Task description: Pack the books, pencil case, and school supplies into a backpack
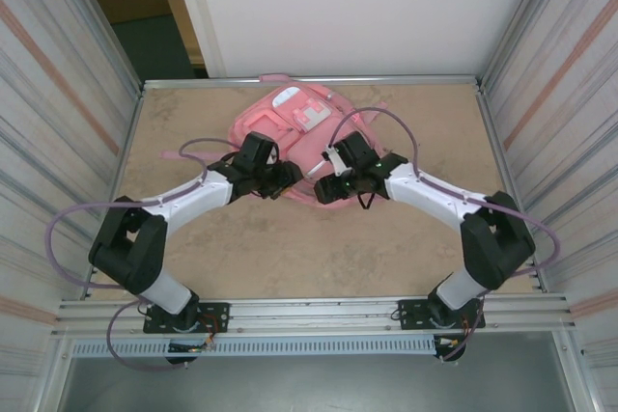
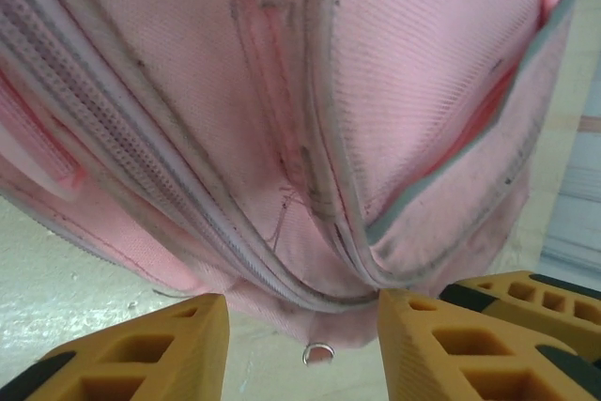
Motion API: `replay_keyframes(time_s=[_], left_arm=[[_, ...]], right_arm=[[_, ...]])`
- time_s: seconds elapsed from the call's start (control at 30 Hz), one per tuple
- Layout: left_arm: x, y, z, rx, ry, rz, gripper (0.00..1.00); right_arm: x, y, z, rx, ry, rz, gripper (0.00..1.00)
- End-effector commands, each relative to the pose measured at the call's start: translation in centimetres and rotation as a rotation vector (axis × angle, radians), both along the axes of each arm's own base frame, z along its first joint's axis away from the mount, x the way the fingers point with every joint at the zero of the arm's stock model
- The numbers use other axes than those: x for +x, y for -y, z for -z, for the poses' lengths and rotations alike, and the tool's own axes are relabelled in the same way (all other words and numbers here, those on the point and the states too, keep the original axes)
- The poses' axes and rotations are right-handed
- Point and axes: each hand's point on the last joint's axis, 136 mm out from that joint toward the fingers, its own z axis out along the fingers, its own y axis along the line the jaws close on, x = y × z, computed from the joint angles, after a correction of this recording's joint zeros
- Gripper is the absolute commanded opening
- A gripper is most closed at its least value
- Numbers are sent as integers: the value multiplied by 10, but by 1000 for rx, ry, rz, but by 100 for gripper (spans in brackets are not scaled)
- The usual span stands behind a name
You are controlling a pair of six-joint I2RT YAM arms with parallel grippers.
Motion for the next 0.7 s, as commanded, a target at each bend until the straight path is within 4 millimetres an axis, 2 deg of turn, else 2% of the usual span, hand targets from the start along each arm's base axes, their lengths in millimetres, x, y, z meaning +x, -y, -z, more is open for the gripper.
replay_keyframes(time_s=[0.0,0.1,0.17,0.27,0.37,0.5,0.67], left_arm=[[11,7,-1,-9,20,-75,45],[12,14,-2,-13,23,-80,45],[12,19,0,-7,23,-78,45],[12,19,4,-10,15,-101,45],[16,22,2,-21,18,-110,45],[19,22,0,-18,24,-140,45],[24,23,-6,-16,40,-171,45]], right_arm=[[8,-5,7,-27,12,-52,61],[10,-5,16,-37,4,-49,53],[13,-5,19,-41,10,-43,35],[16,-2,18,-42,23,-24,14],[14,-4,13,-3,34,-20,2],[6,-11,2,50,12,-25,0],[-17,-31,-18,113,30,-72,0]])
